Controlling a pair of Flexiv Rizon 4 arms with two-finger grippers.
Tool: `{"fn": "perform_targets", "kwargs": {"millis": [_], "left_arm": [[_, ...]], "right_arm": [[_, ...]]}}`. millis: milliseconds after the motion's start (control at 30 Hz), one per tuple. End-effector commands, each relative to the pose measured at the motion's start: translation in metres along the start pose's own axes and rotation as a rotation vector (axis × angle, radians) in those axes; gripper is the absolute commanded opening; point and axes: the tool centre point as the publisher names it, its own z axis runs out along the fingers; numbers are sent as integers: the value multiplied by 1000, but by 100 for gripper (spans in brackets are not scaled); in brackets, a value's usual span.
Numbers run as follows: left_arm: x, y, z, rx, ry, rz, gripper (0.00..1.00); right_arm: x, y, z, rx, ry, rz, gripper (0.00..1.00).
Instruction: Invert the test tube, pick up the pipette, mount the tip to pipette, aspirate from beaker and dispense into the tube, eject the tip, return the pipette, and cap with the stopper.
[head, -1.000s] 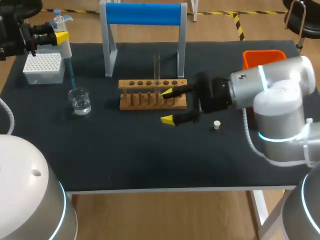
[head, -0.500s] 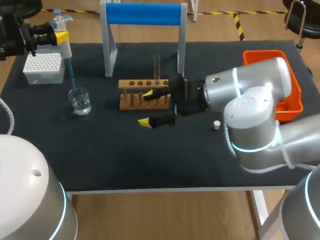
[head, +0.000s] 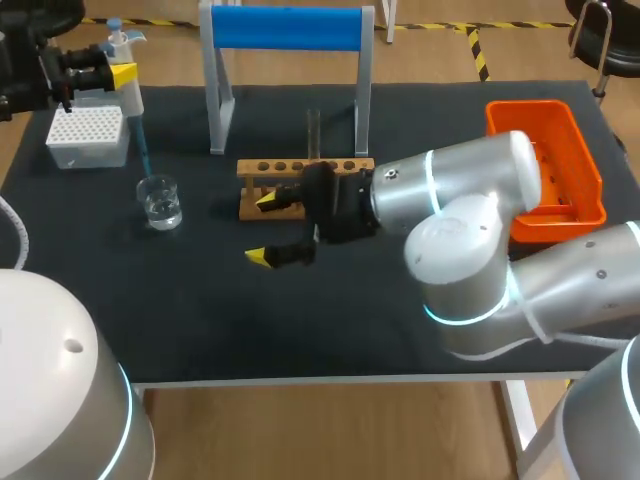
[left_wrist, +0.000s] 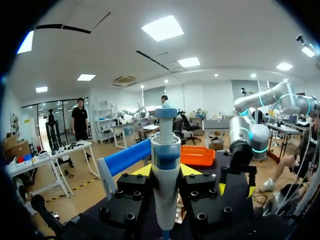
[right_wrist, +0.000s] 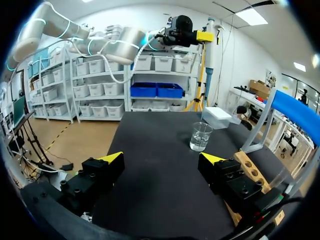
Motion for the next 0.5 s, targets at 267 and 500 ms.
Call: {"fn": "perform_targets", "kwargs": {"millis": [267,500], "left_arm": [[1,0,0,2,-2,1,0],[1,0,0,2,-2,1,0]], "right_arm": [[-9,-1,54,32,-98,27,100],[-20,1,69,50,-128,54,100]]}}
